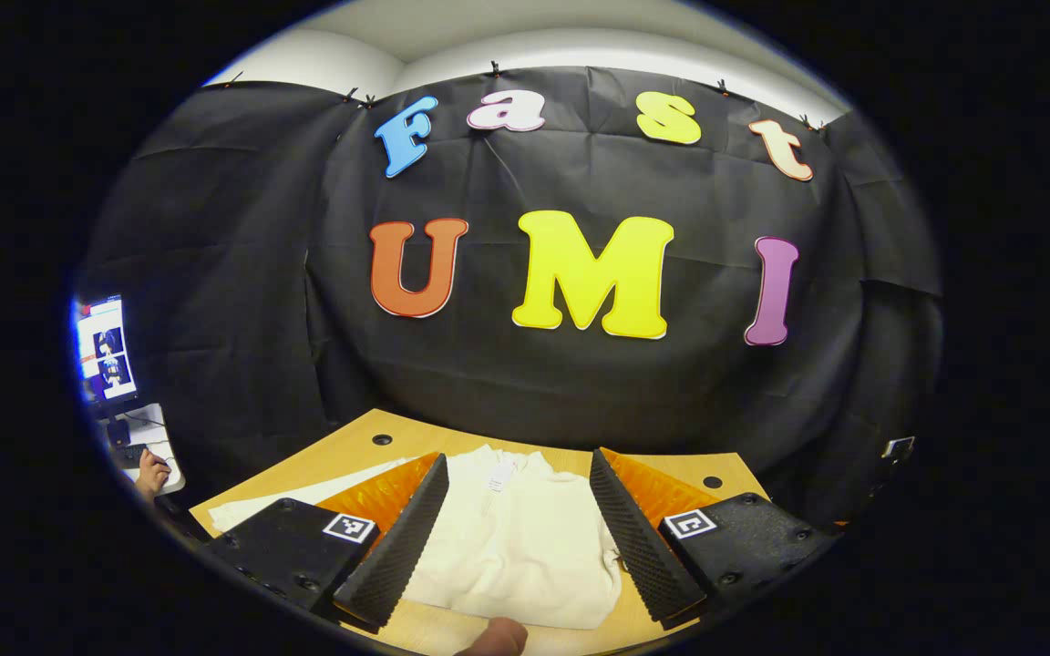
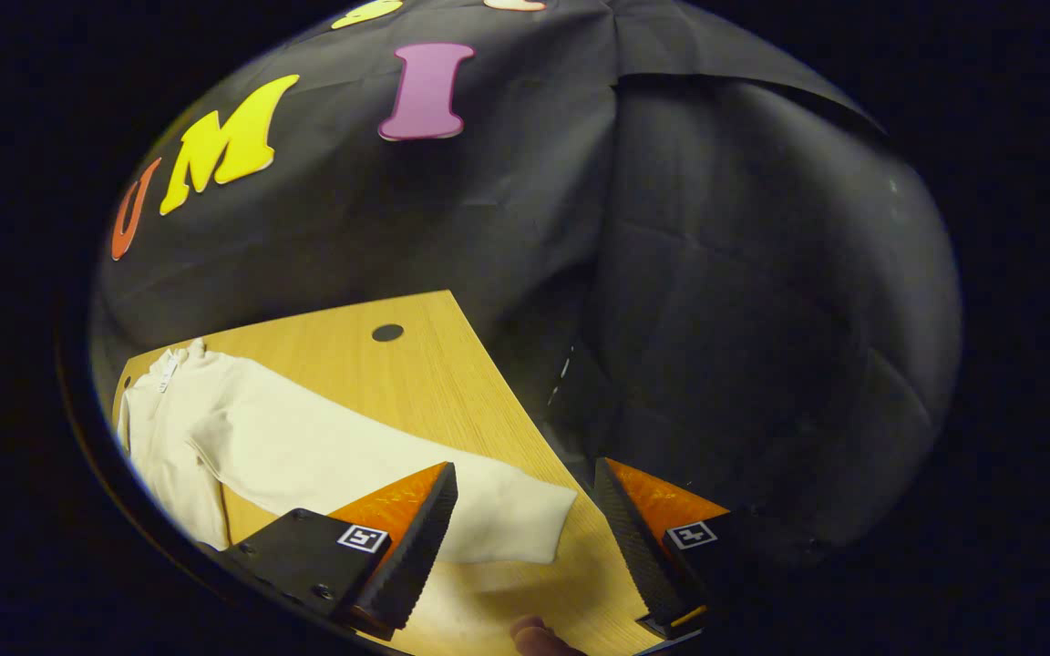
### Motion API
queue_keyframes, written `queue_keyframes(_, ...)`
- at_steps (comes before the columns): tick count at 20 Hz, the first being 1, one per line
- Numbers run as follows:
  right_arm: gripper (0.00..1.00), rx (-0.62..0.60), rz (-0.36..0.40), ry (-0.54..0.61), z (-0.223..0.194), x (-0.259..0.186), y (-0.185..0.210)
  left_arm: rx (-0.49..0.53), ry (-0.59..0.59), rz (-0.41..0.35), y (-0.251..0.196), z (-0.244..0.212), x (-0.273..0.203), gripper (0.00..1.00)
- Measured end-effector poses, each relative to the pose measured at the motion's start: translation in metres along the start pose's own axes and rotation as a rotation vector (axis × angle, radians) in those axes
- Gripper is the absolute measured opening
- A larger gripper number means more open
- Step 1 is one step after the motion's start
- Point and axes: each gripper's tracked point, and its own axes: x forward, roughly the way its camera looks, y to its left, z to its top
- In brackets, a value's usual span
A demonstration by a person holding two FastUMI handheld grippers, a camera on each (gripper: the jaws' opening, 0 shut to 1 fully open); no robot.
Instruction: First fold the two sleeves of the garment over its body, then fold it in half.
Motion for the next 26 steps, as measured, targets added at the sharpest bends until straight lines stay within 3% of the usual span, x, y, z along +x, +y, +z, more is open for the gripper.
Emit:
queue_keyframes(7,0.94,0.132,-0.045,0.231,-0.050,0.033,-0.014,0.032,0.000,0.008,0.010,0.002,-0.008,0.99)
queue_keyframes(12,0.95,0.225,-0.052,0.413,-0.074,0.038,-0.007,0.063,-0.018,0.041,0.043,0.006,-0.012,0.99)
queue_keyframes(18,0.94,0.286,-0.120,0.517,-0.074,0.035,-0.017,0.065,0.024,0.079,0.078,0.000,-0.011,0.99)
queue_keyframes(22,0.94,0.280,-0.121,0.592,-0.073,0.035,-0.013,0.074,0.030,0.093,0.098,-0.003,-0.011,0.99)
queue_keyframes(24,0.80,0.308,-0.132,0.624,-0.075,0.036,-0.011,0.064,0.053,0.096,0.106,-0.011,-0.010,0.99)
queue_keyframes(25,0.81,0.309,-0.140,0.630,-0.073,0.036,-0.012,0.061,0.067,0.101,0.112,-0.014,-0.009,0.99)
queue_keyframes(26,0.76,0.304,-0.145,0.636,-0.074,0.036,-0.010,0.060,0.071,0.103,0.115,-0.014,-0.008,0.99)
